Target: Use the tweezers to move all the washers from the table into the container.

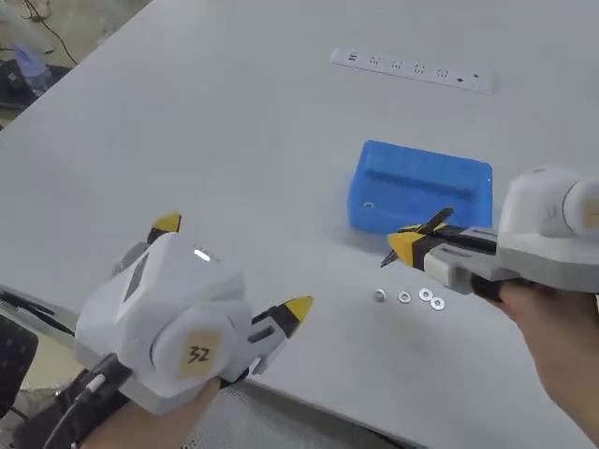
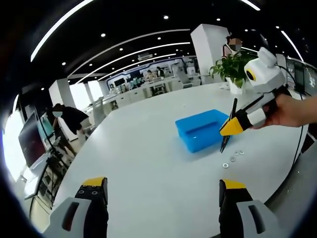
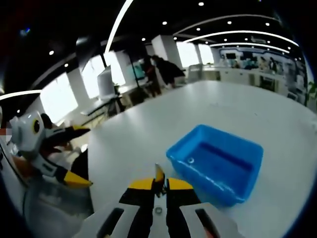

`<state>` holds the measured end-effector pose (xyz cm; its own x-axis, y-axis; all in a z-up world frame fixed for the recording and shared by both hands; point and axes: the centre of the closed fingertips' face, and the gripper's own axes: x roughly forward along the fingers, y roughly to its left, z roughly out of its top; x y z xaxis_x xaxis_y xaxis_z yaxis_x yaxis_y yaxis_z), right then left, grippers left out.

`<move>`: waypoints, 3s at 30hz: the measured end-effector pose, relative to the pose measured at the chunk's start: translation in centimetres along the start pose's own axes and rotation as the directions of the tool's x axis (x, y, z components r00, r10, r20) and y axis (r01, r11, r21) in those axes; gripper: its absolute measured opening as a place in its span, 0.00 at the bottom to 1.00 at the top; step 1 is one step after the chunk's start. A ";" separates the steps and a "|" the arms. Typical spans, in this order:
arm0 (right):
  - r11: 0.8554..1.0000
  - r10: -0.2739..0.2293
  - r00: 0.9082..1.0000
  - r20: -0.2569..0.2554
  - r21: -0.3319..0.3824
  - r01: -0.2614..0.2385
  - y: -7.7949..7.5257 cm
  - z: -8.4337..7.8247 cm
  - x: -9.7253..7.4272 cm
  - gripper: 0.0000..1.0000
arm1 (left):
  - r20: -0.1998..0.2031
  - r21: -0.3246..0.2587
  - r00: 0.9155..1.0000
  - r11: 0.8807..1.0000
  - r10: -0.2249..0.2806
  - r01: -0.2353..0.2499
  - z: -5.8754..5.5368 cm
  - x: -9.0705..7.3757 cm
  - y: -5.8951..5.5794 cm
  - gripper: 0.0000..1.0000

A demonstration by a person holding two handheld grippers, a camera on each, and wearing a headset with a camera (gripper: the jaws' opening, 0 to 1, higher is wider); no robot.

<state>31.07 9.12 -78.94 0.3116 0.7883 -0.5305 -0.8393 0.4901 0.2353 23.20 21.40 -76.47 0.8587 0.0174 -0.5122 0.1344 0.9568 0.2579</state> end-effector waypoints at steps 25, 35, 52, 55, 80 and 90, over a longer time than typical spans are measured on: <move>1.000 0.002 0.998 -0.065 0.016 -0.001 0.1 -2.8 1.0 0.05 | -0.015 0.007 1.000 1.000 0.000 0.000 -0.3 0.1 0.0 0.95; 1.000 -0.003 0.998 -0.067 0.016 0.004 0.5 -2.6 0.8 0.05 | -0.015 0.009 1.000 1.000 -0.002 0.002 -0.3 0.1 -0.1 0.95; 0.998 -0.020 0.996 -0.087 -0.060 0.015 0.8 -2.8 1.2 0.05 | -0.010 0.008 1.000 1.000 0.001 -0.001 -0.3 0.0 0.0 0.94; 0.996 -0.027 0.995 -0.100 -0.090 0.018 0.8 -2.8 1.3 0.04 | -0.008 0.007 1.000 1.000 -0.001 0.001 -0.2 0.0 0.0 0.94; 0.994 -0.034 0.999 -0.024 -0.107 0.031 0.1 2.5 -0.3 0.04 | -0.019 0.015 1.000 1.000 -0.012 0.013 -0.4 0.0 -0.3 0.93; 0.992 -0.071 0.997 0.040 -0.104 0.075 -2.1 5.4 -0.3 0.04 | -0.023 0.012 1.000 1.000 -0.013 0.013 -0.5 0.0 -0.3 0.92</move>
<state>35.13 9.91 -74.87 0.3882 0.7658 -0.5127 -0.8554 0.5064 0.1089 22.96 21.30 -76.96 0.8451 0.0120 -0.5345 0.1517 0.9533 0.2613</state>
